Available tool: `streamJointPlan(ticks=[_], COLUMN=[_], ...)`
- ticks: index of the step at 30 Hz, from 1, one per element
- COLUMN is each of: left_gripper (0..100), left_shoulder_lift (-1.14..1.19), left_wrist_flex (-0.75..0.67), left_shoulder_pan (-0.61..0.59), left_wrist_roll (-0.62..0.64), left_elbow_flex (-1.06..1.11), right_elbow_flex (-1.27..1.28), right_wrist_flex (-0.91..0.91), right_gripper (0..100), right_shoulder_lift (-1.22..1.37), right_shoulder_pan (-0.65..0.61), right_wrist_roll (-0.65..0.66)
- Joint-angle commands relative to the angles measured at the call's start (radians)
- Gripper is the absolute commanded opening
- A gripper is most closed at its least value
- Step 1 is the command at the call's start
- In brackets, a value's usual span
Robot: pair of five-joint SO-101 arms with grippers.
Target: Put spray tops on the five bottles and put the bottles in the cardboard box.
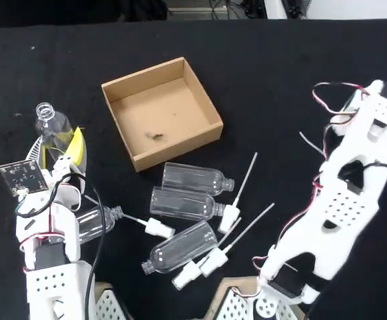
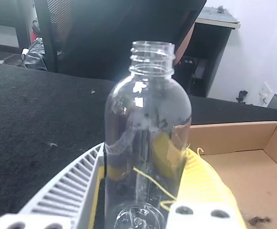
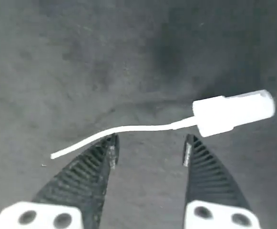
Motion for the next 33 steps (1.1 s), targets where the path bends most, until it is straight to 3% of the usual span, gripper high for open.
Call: streamJointPlan(ticks=[1,7,12,19,26,33], left_gripper=[3,3,3,3,3,3], left_shoulder_lift=[-0.018,-0.018,-0.018,-0.018,-0.018,-0.018], left_wrist_flex=[-0.023,-0.023,-0.023,-0.023,-0.023,-0.023], left_shoulder_pan=[-0.001,-0.001,-0.001,-0.001,-0.001,-0.002], left_wrist_roll=[0.002,0.002,0.002,0.002,0.002,0.002], left_elbow_flex=[0.024,0.024,0.024,0.024,0.024,0.024], right_elbow_flex=[-0.105,-0.213,-0.249,-0.427,-0.446,-0.424], right_wrist_flex=[-0.018,-0.104,-0.081,0.083,0.086,0.08], right_gripper=[20.4,20.1,20.1,20.1,14.9,14.9], right_shoulder_lift=[-0.005,0.087,0.186,0.202,0.205,0.205], right_shoulder_pan=[-0.038,-0.048,-0.06,-0.114,-0.166,-0.183], right_wrist_roll=[-0.084,-0.204,-0.207,-0.032,0.189,0.141])
